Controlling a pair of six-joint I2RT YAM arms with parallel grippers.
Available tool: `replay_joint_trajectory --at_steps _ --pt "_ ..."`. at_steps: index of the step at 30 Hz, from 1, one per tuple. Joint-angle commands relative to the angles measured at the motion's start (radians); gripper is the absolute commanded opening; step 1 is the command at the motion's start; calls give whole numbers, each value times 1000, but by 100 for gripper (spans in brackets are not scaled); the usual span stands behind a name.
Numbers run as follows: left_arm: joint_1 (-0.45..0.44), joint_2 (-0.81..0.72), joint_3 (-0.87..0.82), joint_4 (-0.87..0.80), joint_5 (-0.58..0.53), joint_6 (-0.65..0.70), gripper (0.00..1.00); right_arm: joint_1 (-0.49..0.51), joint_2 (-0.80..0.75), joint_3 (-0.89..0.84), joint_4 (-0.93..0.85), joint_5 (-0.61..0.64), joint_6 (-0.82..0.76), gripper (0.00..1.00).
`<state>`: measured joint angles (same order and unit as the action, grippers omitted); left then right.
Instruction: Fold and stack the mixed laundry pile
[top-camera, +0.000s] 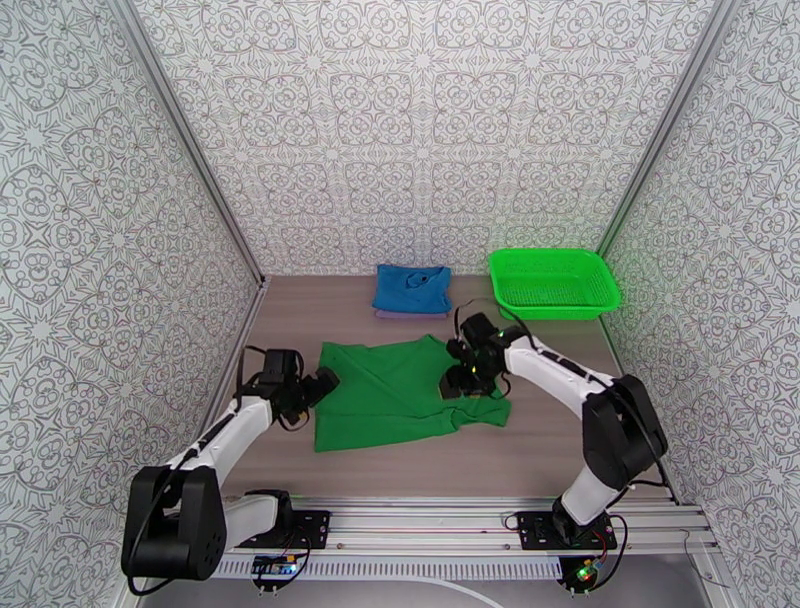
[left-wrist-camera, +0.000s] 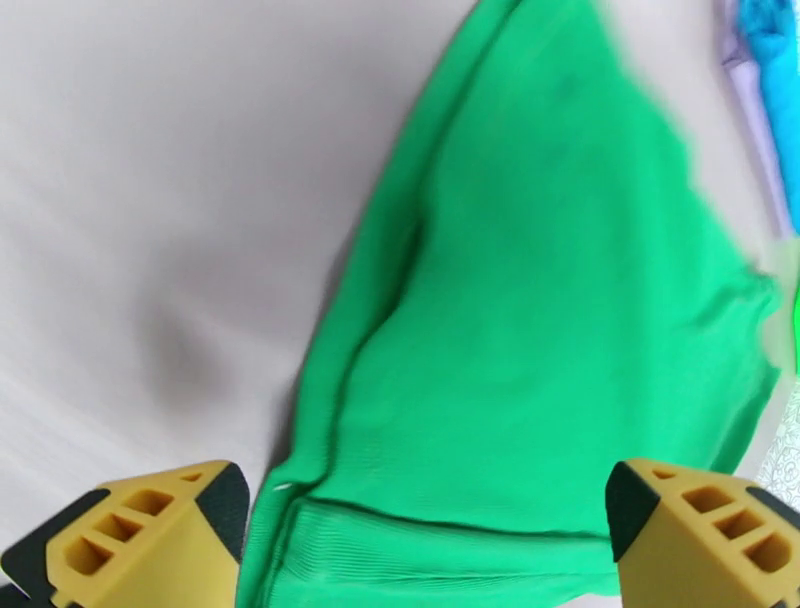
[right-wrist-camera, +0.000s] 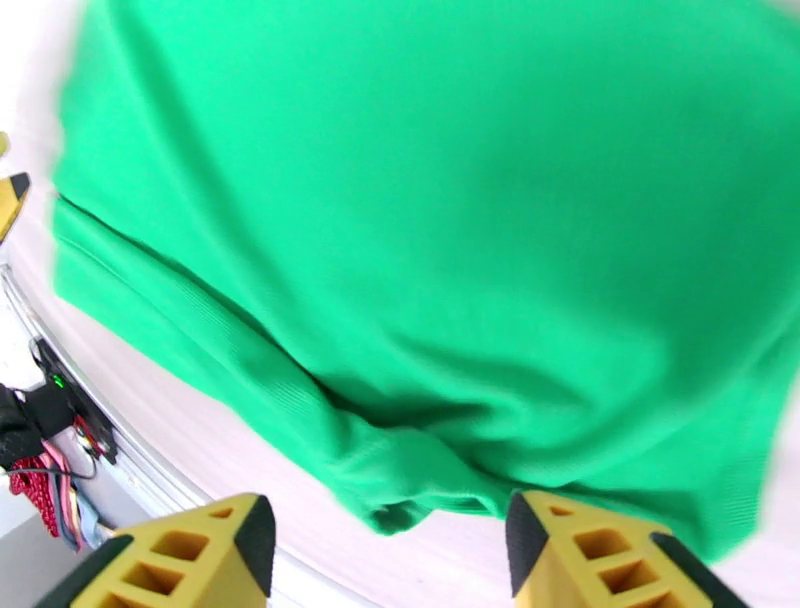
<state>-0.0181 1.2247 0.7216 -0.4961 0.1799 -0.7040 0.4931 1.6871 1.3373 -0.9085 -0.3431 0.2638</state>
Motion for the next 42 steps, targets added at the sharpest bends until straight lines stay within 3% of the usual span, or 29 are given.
replay_joint_trajectory --at_steps 1,5,13,24,33,36,38,40,42 --pt "28 11 107 -75 -50 78 99 -29 63 148 -35 51 -81 64" --pt "55 145 231 -67 -30 126 99 -39 257 358 -25 75 -163 62" --pt "75 549 470 7 62 178 82 -50 617 713 -34 31 -164 60" --pt "73 748 611 74 75 232 77 -54 723 764 61 42 -129 53" --pt "54 859 670 61 79 274 64 -57 807 828 57 41 -127 45" --pt "47 876 675 68 85 280 52 -60 826 837 62 46 -121 38" --pt "40 884 680 69 85 285 36 -62 833 841 71 52 -114 33" --pt "38 892 685 67 84 287 13 -65 836 841 83 61 -106 26" --pt "38 894 685 69 81 288 0 -68 834 840 92 69 -101 17"
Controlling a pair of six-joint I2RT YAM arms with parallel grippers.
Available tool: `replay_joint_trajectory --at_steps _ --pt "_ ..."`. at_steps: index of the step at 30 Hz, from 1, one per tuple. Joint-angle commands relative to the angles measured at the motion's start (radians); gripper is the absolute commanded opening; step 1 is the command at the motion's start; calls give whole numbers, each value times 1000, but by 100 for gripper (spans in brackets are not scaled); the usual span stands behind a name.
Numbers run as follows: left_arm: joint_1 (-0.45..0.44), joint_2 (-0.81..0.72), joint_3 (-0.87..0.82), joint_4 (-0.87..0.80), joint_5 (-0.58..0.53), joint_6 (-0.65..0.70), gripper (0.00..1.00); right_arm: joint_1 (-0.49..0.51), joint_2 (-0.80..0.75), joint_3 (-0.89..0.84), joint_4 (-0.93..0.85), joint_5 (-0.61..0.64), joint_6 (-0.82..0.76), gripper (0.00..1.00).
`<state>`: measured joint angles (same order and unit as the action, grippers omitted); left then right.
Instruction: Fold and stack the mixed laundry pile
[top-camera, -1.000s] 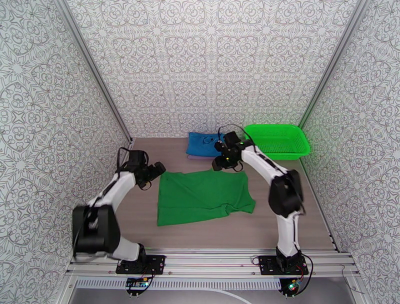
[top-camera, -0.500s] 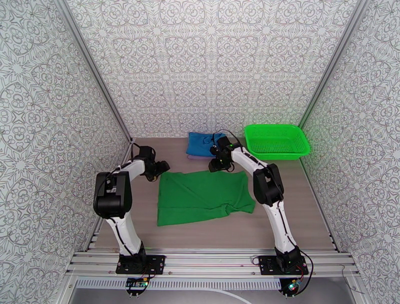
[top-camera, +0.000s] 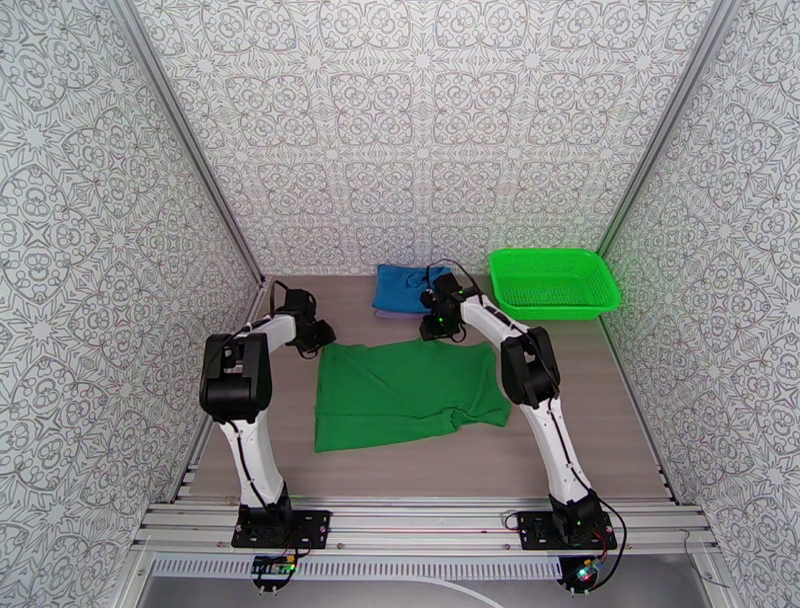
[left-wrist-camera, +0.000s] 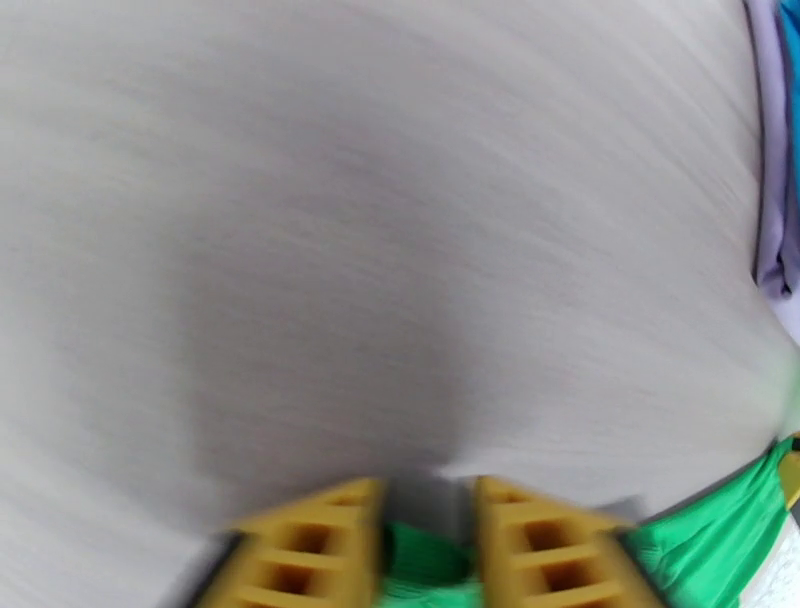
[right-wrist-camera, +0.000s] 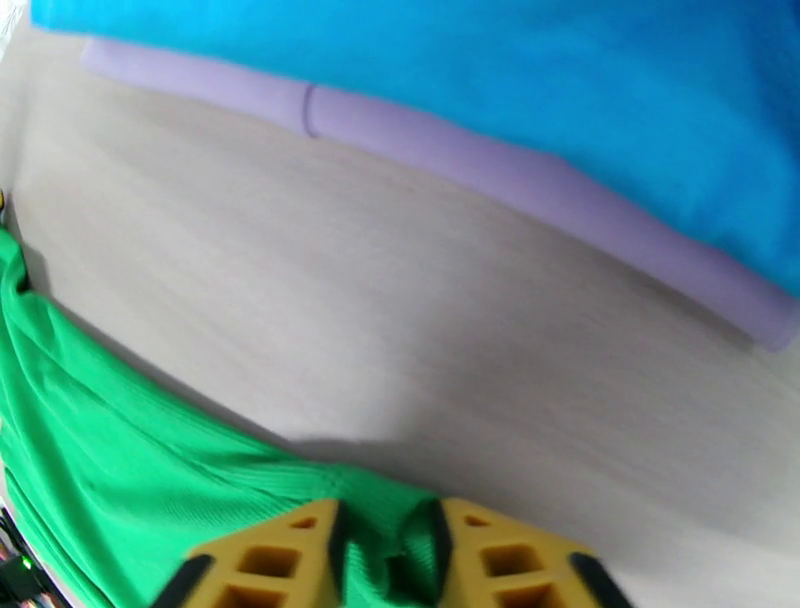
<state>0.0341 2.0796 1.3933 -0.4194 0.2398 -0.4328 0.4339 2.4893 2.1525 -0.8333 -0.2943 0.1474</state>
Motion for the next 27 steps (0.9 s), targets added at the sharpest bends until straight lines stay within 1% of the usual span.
replay_joint_trajectory --at_steps 1,3,4,5,11,16,22,27 --pt "-15 38 12 -8 19 17 0 -12 30 21 23 24 19 14" --pt "-13 32 7 -4 17 20 0 -17 21 9 33 24 21 7" --pt "-13 26 2 1 20 22 0 -20 11 -4 42 25 22 1" --pt "-14 18 -3 7 21 22 0 -22 -1 -19 53 26 26 0" --pt "-9 -85 -63 59 32 18 0 -38 -120 -166 172 1 53 0" --pt "-3 -201 -116 93 45 32 0 -38 -219 -274 288 -38 57 0" --pt "-3 -299 -166 130 72 42 0 -39 -290 -378 394 -111 61 0" --pt "-9 -356 -220 136 81 41 0 -39 -353 -487 452 -138 60 0"
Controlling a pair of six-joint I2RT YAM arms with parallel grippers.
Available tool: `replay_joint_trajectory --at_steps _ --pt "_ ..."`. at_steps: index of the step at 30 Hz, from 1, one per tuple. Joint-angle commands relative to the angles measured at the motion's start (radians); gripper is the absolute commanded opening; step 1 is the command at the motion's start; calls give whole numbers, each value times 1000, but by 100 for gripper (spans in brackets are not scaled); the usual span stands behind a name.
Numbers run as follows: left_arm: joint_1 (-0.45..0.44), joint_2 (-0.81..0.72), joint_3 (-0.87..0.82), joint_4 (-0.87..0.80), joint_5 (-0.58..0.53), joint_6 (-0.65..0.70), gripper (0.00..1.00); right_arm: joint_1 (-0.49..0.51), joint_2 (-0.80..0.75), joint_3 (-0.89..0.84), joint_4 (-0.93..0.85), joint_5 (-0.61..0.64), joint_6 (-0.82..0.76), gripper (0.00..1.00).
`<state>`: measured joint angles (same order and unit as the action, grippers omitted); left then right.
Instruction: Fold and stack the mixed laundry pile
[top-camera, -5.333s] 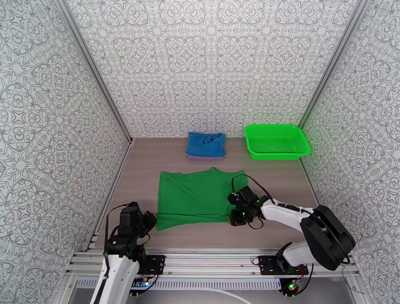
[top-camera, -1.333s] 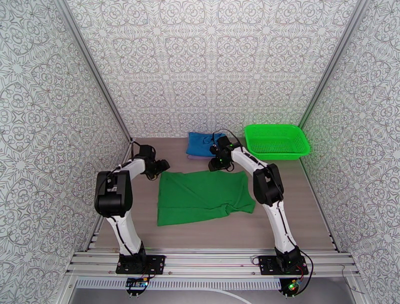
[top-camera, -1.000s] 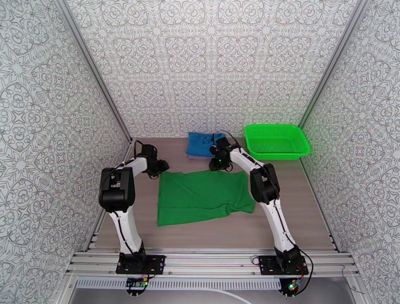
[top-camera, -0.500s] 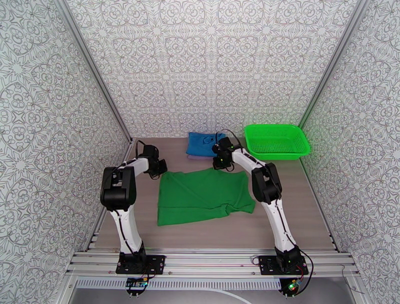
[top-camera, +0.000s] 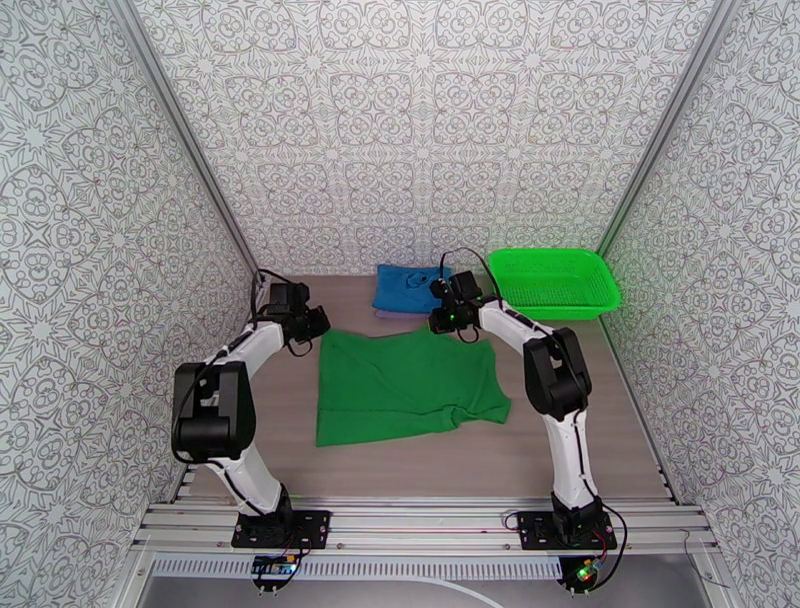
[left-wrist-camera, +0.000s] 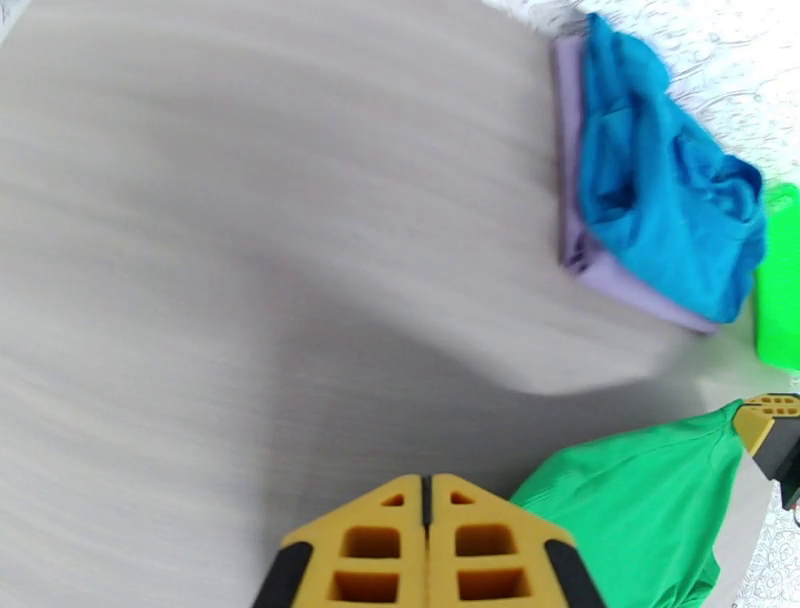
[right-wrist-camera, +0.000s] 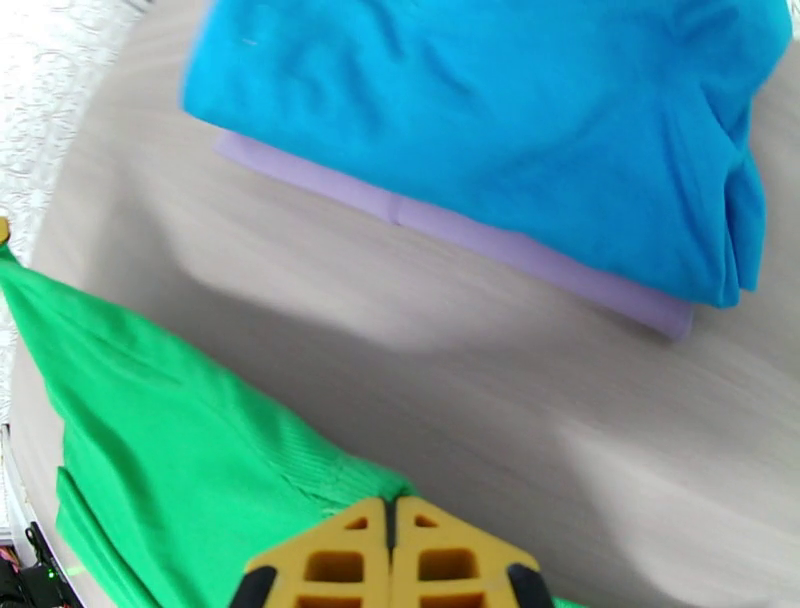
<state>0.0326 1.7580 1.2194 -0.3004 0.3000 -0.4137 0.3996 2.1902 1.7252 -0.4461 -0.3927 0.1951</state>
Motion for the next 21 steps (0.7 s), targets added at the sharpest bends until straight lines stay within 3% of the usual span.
replay_joint_trajectory --at_steps 1,11,21 --pt "-8 -51 -63 19 19 21 0 -4 -70 -85 74 -43 9 0" --pt "-16 -239 -283 42 -34 -7 0 -4 -252 -404 201 -52 9 0" --pt "-39 -268 -480 73 -104 -69 1 -1 -284 -590 254 -32 38 0"
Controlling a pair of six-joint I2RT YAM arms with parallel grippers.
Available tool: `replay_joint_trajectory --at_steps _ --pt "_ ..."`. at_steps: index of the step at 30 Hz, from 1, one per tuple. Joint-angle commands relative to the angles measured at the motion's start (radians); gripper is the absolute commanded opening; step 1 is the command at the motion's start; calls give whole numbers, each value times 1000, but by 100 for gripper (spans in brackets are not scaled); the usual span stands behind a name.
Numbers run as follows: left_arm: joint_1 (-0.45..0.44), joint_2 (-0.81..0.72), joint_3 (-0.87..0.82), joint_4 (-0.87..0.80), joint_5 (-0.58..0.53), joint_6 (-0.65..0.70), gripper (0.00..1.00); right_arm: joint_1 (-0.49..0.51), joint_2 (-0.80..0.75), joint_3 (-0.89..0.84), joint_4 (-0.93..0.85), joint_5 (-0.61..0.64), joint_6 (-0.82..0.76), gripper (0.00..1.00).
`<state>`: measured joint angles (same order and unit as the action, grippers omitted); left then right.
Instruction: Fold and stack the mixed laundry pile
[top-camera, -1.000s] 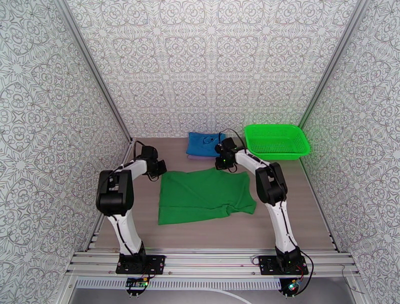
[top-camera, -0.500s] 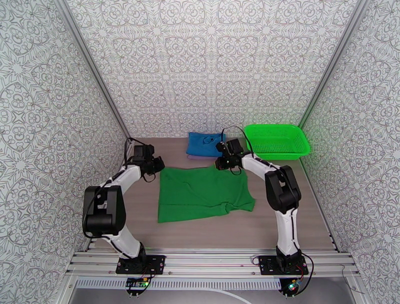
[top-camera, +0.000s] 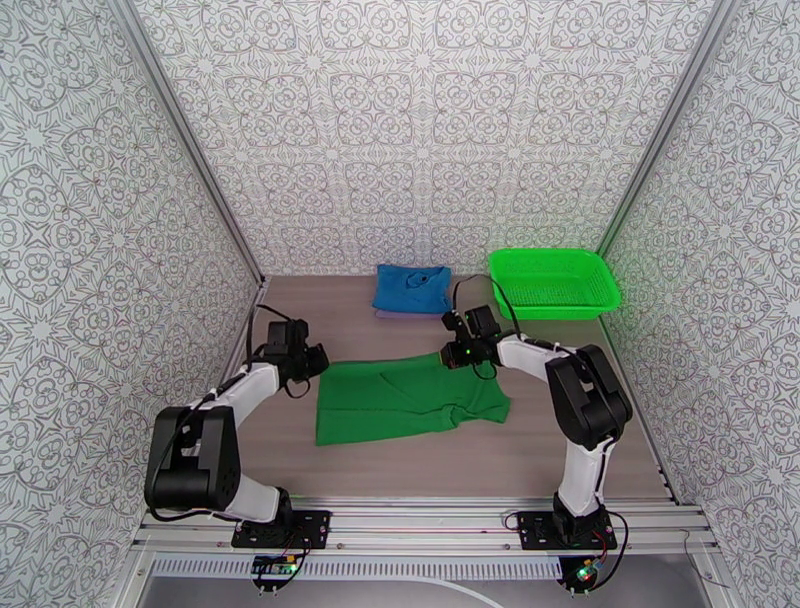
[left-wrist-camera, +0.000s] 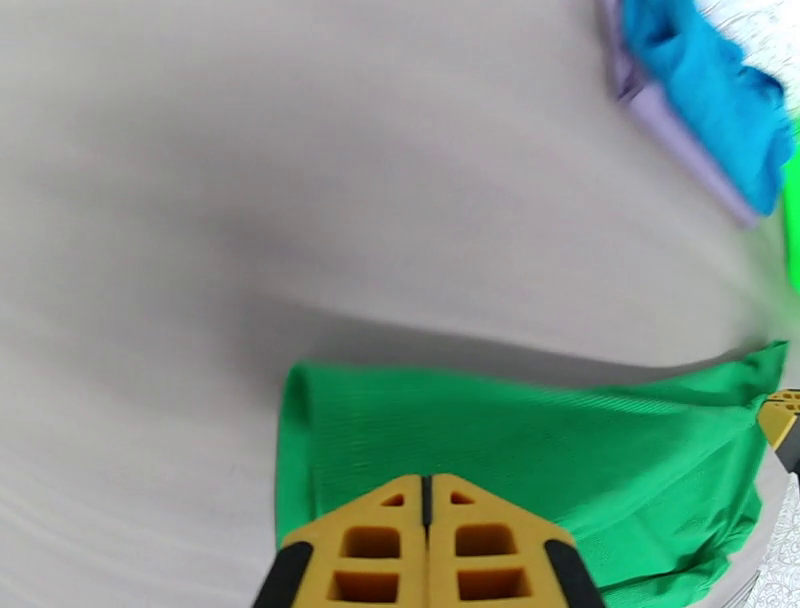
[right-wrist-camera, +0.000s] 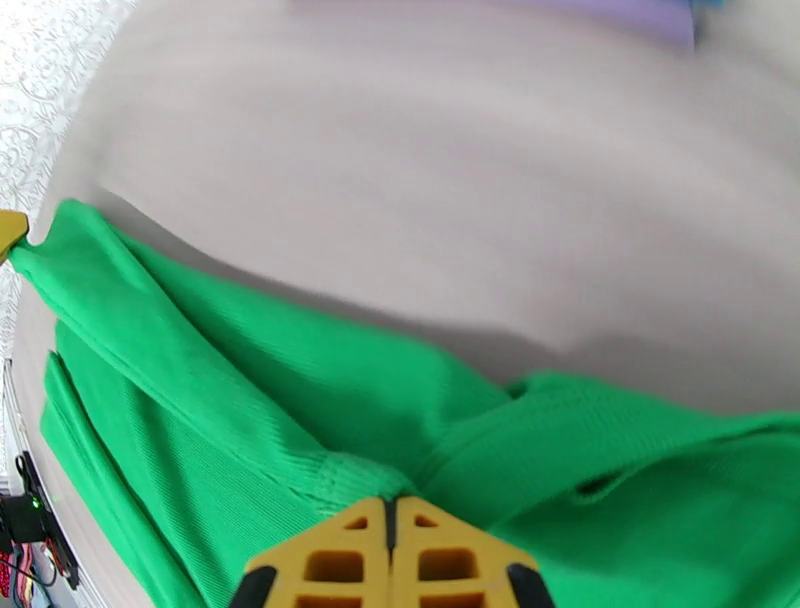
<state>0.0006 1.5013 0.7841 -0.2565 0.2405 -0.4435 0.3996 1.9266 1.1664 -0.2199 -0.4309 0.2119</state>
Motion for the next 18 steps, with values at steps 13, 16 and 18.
replay_joint_trajectory --at_steps 13,16,18 --pt "-69 -310 -138 -170 -177 -113 84 32 -244 -100 -208 129 27 32" --pt "-33 -285 -79 -207 -148 -89 84 112 -310 -82 -313 226 49 36" --pt "-10 -203 -22 -218 -115 -65 83 212 -337 -64 -364 280 83 40"
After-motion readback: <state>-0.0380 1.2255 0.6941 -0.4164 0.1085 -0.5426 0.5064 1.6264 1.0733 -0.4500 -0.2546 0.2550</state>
